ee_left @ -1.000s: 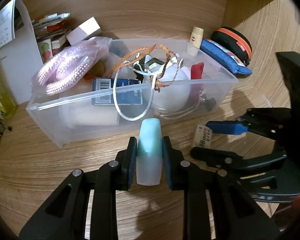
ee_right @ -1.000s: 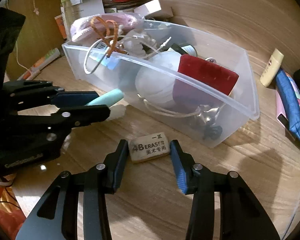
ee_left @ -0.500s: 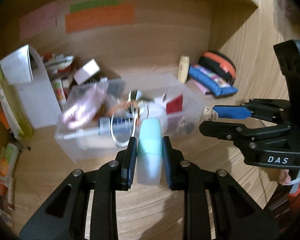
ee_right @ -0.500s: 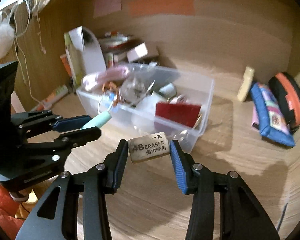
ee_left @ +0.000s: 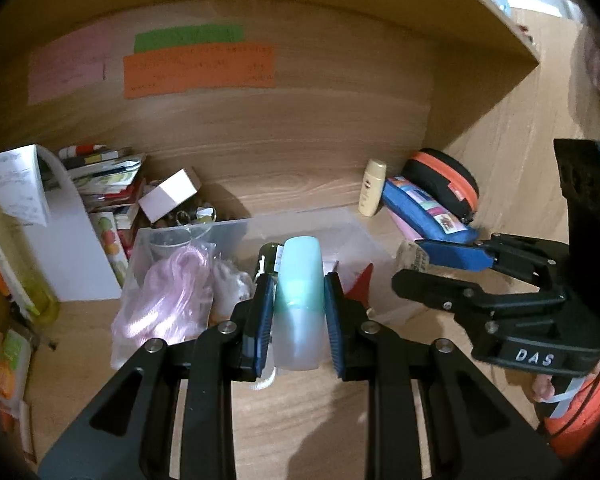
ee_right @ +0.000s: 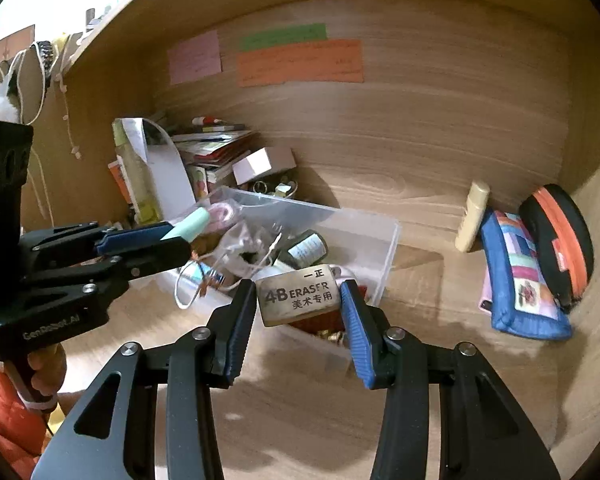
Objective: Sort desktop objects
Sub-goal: 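Carry the mint-green tube and beige eraser over the clear box with both grippers, then open both grippers to release the tube and eraser into the box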
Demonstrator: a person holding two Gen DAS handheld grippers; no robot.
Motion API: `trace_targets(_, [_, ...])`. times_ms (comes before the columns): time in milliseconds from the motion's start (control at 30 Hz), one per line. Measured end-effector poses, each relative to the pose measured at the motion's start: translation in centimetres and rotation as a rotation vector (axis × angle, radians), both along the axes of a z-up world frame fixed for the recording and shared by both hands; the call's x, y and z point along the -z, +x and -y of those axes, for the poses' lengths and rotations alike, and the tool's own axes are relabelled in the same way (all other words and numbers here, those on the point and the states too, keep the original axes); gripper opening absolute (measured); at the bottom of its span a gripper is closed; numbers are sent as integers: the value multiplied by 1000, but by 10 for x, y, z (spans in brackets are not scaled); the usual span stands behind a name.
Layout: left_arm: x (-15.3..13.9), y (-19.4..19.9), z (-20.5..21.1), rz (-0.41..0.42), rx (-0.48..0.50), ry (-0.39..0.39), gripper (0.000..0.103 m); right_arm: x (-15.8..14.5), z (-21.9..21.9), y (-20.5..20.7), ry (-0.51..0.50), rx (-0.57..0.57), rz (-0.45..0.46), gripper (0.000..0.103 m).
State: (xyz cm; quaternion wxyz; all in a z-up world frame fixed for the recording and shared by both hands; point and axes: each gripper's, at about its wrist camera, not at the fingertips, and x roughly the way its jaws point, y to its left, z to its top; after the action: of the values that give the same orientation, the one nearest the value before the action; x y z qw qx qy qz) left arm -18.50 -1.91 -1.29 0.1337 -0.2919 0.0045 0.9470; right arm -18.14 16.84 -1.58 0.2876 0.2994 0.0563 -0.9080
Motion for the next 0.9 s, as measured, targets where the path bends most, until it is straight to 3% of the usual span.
trace_targets(467, [29, -41, -6, 62, -2, -22, 24, 37, 25, -43, 81, 19, 34, 40])
trace_targets(900, [26, -38, -1, 64, -17, 4, 27, 32, 26, -34, 102, 4, 10, 40])
